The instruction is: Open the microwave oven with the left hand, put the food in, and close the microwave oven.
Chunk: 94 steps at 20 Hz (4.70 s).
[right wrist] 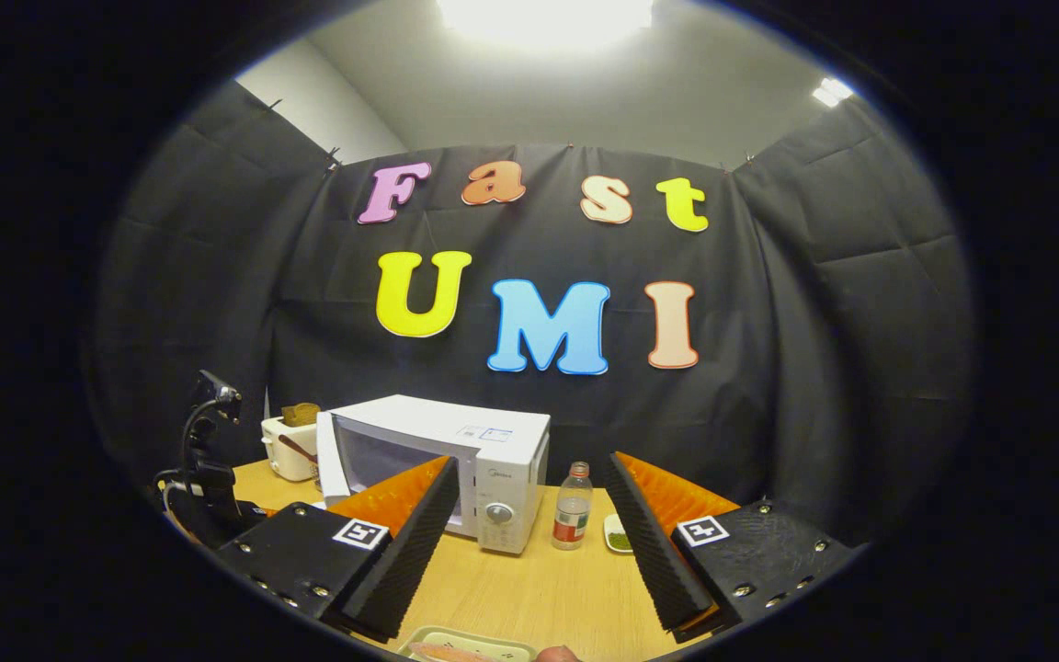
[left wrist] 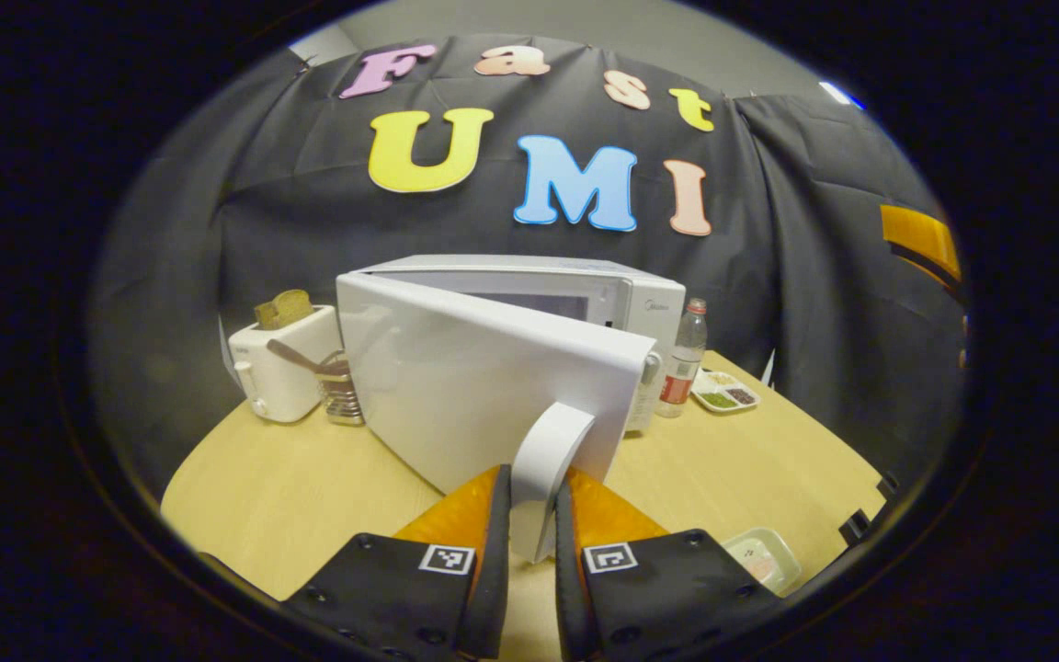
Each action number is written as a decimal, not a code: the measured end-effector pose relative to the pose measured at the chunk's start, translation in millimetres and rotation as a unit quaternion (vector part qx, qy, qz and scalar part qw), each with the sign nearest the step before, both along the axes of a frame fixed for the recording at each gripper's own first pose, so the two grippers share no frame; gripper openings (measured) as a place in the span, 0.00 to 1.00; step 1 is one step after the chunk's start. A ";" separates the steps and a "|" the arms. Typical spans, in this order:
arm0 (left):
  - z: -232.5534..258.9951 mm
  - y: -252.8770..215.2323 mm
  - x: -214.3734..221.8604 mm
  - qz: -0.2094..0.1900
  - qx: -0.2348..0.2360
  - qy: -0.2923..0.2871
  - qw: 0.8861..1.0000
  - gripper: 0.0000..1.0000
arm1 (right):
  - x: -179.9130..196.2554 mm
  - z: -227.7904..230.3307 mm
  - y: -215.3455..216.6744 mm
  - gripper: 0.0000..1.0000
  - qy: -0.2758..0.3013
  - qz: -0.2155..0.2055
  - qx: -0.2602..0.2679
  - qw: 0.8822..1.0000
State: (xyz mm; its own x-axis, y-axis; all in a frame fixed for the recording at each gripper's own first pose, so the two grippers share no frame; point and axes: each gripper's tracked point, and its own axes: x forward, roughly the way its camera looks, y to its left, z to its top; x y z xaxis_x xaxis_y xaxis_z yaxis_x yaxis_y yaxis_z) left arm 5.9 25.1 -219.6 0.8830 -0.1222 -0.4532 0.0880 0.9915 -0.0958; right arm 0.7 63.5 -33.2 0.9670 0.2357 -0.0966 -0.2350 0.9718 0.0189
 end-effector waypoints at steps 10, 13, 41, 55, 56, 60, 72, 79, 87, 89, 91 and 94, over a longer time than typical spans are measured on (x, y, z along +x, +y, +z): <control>-3.9 112.9 -57.4 0.114 -0.021 0.018 0.993 0.48 | -6.2 -1.1 73.6 0.98 0.006 0.073 0.008 0.997; -6.0 154.6 -73.4 0.141 -0.016 0.024 0.990 0.80 | -8.6 -0.7 94.7 0.98 0.009 0.088 0.011 0.996; 62.8 196.6 -193.7 0.260 0.016 -0.037 0.965 0.93 | -94.4 -237.8 76.0 0.99 0.298 0.424 -0.264 0.814; 89.3 165.9 -166.7 0.236 0.021 -0.070 0.969 0.93 | -140.3 -297.7 43.1 0.86 0.359 0.469 -0.323 0.739; 87.2 165.9 -164.6 0.236 0.019 -0.070 0.969 0.93 | -140.7 -298.7 45.9 0.74 0.360 0.470 -0.320 0.740; 83.1 165.8 -161.7 0.236 0.011 -0.068 0.969 0.94 | -126.5 -290.6 45.1 0.62 0.334 0.450 -0.337 0.757; 86.2 188.3 -160.0 0.244 0.000 -0.082 0.966 0.93 | -41.5 -199.7 110.7 0.44 0.201 0.387 -0.321 0.841; 87.6 218.6 -174.1 0.260 0.006 -0.087 0.962 0.93 | 13.6 -169.8 162.7 0.47 0.123 0.361 -0.342 0.859; 82.9 262.4 -203.3 0.299 0.016 -0.082 0.951 0.93 | 93.2 -167.0 212.9 0.47 0.052 0.304 -0.376 0.874; 80.6 270.1 -210.1 0.308 0.018 -0.077 0.948 0.93 | 111.7 -168.1 223.9 0.47 0.033 0.290 -0.387 0.875; 82.2 275.8 -217.1 0.315 0.022 -0.072 0.946 0.93 | 132.8 -167.5 237.8 0.47 0.011 0.278 -0.393 0.877; 82.7 282.0 -224.1 0.322 0.026 -0.064 0.944 0.94 | 156.6 -178.5 255.7 0.47 -0.009 0.275 -0.396 0.876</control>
